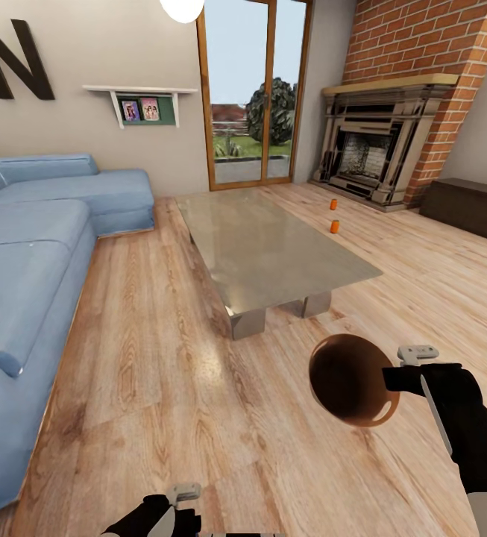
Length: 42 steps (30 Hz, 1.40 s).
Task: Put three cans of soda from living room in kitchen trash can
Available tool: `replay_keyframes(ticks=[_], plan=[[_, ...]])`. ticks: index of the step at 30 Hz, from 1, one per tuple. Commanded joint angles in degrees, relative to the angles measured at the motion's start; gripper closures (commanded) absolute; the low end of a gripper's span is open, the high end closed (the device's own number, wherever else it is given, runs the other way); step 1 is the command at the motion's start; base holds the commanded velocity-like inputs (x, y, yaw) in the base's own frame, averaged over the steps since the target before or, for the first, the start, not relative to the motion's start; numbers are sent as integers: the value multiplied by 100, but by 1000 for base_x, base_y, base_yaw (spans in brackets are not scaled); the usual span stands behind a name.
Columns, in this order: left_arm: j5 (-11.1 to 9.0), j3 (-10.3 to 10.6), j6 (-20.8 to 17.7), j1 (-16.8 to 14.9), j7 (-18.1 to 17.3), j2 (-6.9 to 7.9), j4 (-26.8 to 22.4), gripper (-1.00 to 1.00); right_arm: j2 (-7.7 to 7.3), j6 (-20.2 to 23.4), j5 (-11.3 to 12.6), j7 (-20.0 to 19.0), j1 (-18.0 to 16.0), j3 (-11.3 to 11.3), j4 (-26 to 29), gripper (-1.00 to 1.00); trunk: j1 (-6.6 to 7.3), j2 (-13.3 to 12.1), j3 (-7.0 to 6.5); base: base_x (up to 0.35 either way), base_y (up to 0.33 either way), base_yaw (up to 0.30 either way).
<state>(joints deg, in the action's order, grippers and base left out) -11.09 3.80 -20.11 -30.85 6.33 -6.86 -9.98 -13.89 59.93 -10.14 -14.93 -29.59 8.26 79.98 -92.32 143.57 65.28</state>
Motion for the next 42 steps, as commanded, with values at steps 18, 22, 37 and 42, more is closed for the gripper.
replay_keyframes(ticks=[18, 22, 37, 42], plan=[[-2, 0, 38, 0, 0, 0, -10, -100, 8, 7, 90, -28, -2, 8, 27, 100, -17, 10, 154, 0, 0, 0], [5, 4, 181, 0, 4, 2, -9, -100, 9, 7, 88, -28, -2, 9, 27, 100, -17, 10, 154, 0, 0, 0], [10, 6, 305, 0, 9, 8, -13, -100, 9, 7, 88, -28, -2, 5, 27, 100, -23, 12, 199, 0, 0, 0], [10, 6, 310, 0, 9, 9, -13, -100, 9, 7, 89, -28, -2, 1, 27, 100, -36, 19, 310, 0, 0, 0]])
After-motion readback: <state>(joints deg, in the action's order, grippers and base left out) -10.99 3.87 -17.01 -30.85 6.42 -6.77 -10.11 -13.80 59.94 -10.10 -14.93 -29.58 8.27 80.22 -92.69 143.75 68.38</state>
